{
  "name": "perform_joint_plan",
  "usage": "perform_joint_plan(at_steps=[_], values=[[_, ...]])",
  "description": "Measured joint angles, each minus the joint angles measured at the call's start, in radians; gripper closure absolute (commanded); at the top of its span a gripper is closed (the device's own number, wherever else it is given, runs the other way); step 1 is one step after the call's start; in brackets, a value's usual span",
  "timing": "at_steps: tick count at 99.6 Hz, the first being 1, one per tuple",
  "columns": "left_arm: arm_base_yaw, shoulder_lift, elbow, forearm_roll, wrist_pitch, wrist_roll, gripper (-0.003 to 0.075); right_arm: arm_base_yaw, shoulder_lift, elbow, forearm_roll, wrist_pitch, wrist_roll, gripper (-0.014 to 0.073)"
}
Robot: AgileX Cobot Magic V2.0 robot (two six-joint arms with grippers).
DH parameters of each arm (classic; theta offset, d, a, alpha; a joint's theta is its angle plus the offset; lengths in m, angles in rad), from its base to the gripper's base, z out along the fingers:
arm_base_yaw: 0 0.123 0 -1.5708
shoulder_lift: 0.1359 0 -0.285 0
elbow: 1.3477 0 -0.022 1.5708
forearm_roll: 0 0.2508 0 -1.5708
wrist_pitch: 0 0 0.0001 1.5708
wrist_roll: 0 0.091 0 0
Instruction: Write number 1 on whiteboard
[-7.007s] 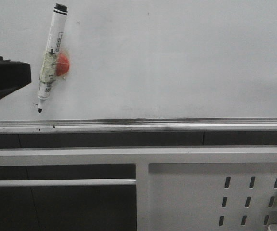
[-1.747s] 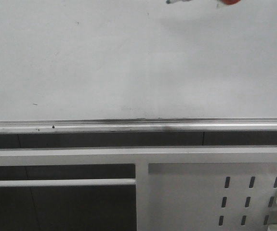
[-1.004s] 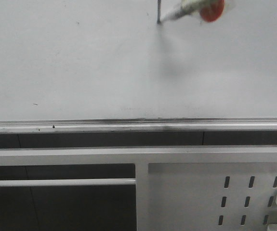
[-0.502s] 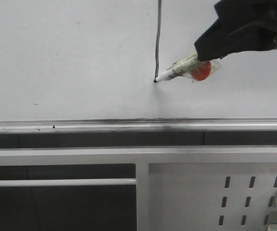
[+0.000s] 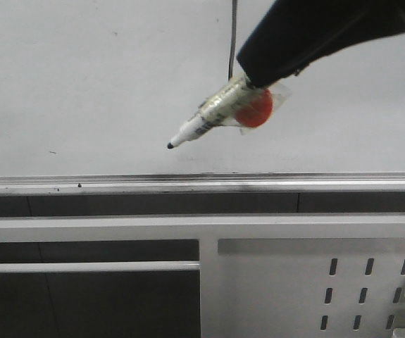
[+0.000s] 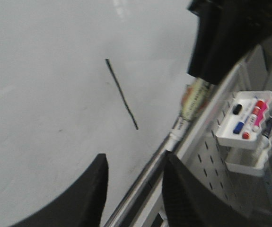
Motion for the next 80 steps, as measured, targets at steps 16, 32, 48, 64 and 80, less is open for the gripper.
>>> perform_joint_plan(at_steps=[16,32,48,64,80], values=[[0.000,0.116,-0.075,0.172,-0.061,-0.032,0.0426,0.015,0.040,-0.068,-0.009,0.039,0.000,0.0663],[0.000,0.257,-0.132,0.175,-0.090,-0.039,0.0426,0.020,0.086,-0.115,-0.011,0.073,0.000,0.0663],[0.000,0.382,-0.193,0.175,-0.099,-0.043,0.0425,0.053,0.097,-0.144,-0.011,0.075,0.000,0.0663],[0.000,0.472,-0.252,0.175,-0.140,-0.043,0.0425,0.071,0.098,-0.176,-0.004,0.077,0.000,0.0663],[-0.004,0.524,-0.283,0.175,-0.170,-0.043,0.0425,0.073,0.098,-0.192,-0.002,0.077,0.000,0.0663]])
